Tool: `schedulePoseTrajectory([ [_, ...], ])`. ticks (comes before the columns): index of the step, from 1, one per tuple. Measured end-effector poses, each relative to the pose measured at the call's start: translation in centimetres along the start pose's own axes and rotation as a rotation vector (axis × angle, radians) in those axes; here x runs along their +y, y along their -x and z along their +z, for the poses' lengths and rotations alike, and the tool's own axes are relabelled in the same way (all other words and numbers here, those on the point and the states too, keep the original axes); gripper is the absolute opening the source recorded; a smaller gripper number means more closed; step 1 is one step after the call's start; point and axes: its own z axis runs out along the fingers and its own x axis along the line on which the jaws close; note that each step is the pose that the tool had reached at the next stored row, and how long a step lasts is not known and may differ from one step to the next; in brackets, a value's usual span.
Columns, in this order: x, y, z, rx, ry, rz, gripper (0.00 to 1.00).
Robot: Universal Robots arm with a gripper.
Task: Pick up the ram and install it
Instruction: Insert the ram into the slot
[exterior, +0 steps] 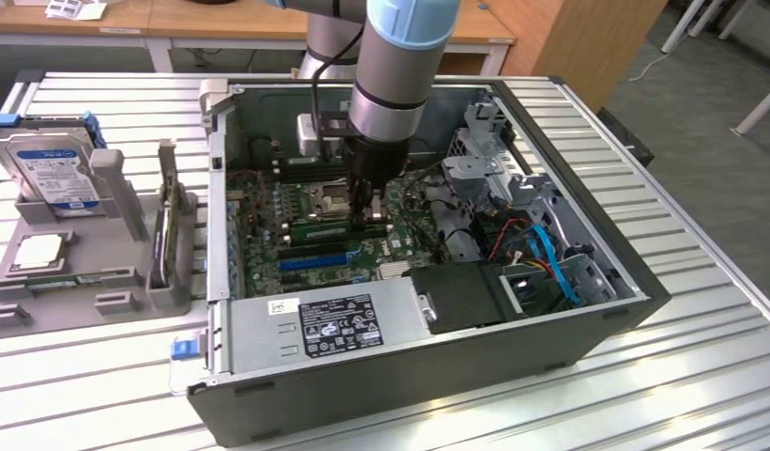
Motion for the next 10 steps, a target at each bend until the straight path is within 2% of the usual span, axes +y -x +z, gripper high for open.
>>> schedulePoseTrajectory([
  [5,0.06,0.02,-0.90,0.0002,0.0005,0.000,0.14],
  [10,0.06,0.03,-0.95,0.0001,0.0005,0.000,0.14],
])
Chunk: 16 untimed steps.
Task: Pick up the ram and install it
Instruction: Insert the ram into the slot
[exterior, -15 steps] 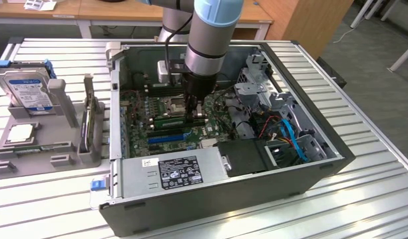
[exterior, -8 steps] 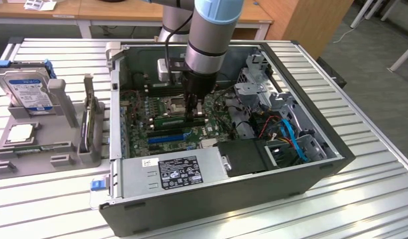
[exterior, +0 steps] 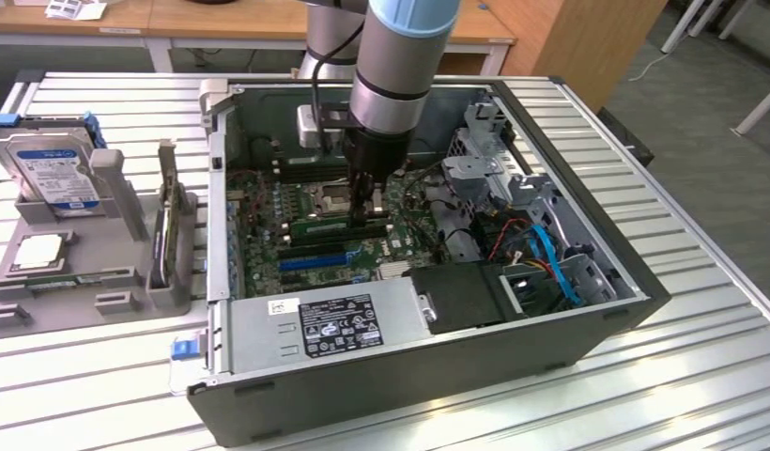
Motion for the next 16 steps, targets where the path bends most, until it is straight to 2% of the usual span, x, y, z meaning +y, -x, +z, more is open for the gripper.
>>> schedulePoseTrajectory([
  [1,-0.01,0.00,0.00,0.0001,0.0010,0.000,0.14],
  [2,-0.02,-0.01,-0.01,0.0004,0.0078,0.000,0.14],
  [6,-0.03,-0.01,-0.02,0.0013,0.0514,0.007,0.14],
  [10,-0.04,-0.01,-0.02,0.0014,0.0541,0.007,0.14],
  [14,-0.14,-0.01,-0.02,0.0020,0.0861,0.012,0.14],
  [15,-0.14,-0.01,-0.03,0.0022,0.0897,0.012,0.14],
  [16,-0.14,-0.01,-0.03,0.0022,0.0897,0.012,0.14],
])
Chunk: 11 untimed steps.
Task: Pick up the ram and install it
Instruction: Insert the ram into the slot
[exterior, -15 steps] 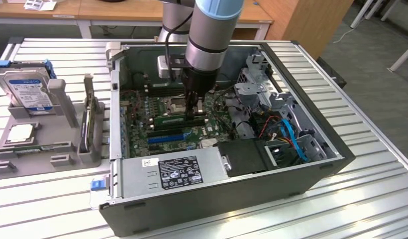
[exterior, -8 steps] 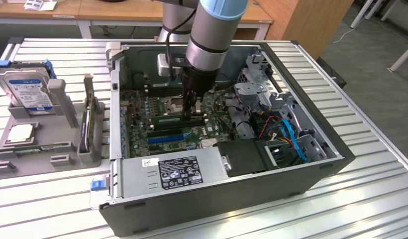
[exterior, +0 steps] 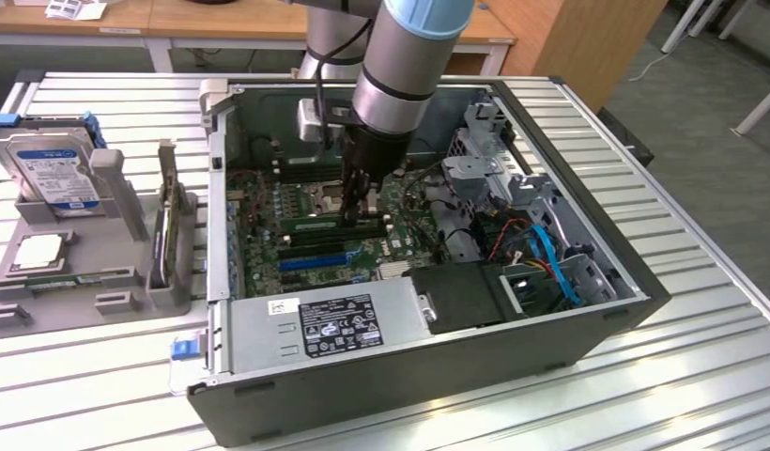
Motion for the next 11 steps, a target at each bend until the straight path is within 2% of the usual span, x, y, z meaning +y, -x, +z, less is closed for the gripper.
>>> schedulePoseTrajectory([
  [5,-0.17,0.0,-0.01,-0.0004,0.0001,0.000,0.14],
  [11,-1.05,0.0,-0.14,-0.0009,0.0002,0.000,0.14],
])
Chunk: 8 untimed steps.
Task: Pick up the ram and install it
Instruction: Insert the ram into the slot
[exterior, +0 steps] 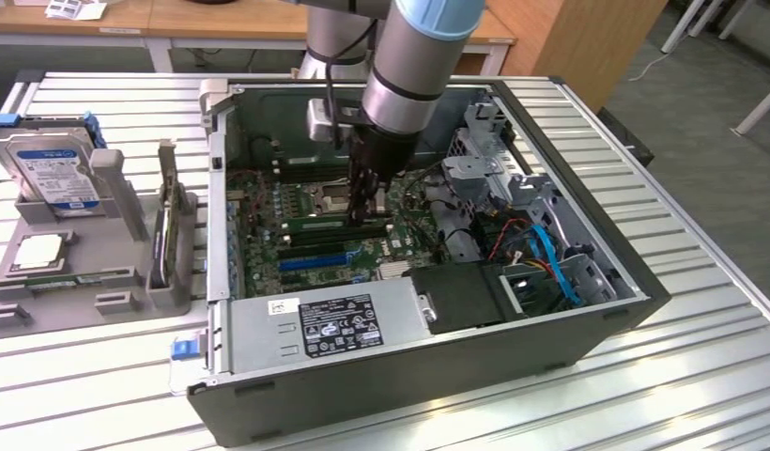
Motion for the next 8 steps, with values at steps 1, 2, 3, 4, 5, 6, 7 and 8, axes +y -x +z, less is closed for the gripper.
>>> schedulePoseTrajectory([
  [1,-0.02,0.00,0.00,-0.0001,0.0000,0.000,0.14],
  [2,-0.03,0.01,0.00,-0.0001,0.0000,0.000,0.14],
  [3,-0.03,0.00,0.00,-0.0001,0.0000,0.000,0.14],
  [4,-0.03,0.00,0.00,-0.0001,0.0000,0.000,0.14],
  [5,-0.04,0.00,-0.01,-0.0001,0.0000,0.000,0.14],
  [6,-0.08,0.01,-0.01,-0.0001,0.0000,0.000,0.14],
  [7,-0.14,0.01,-0.02,-0.0001,0.0000,0.000,0.14],
  [8,-0.20,0.01,-0.03,-0.0001,0.0000,0.000,0.14],
])
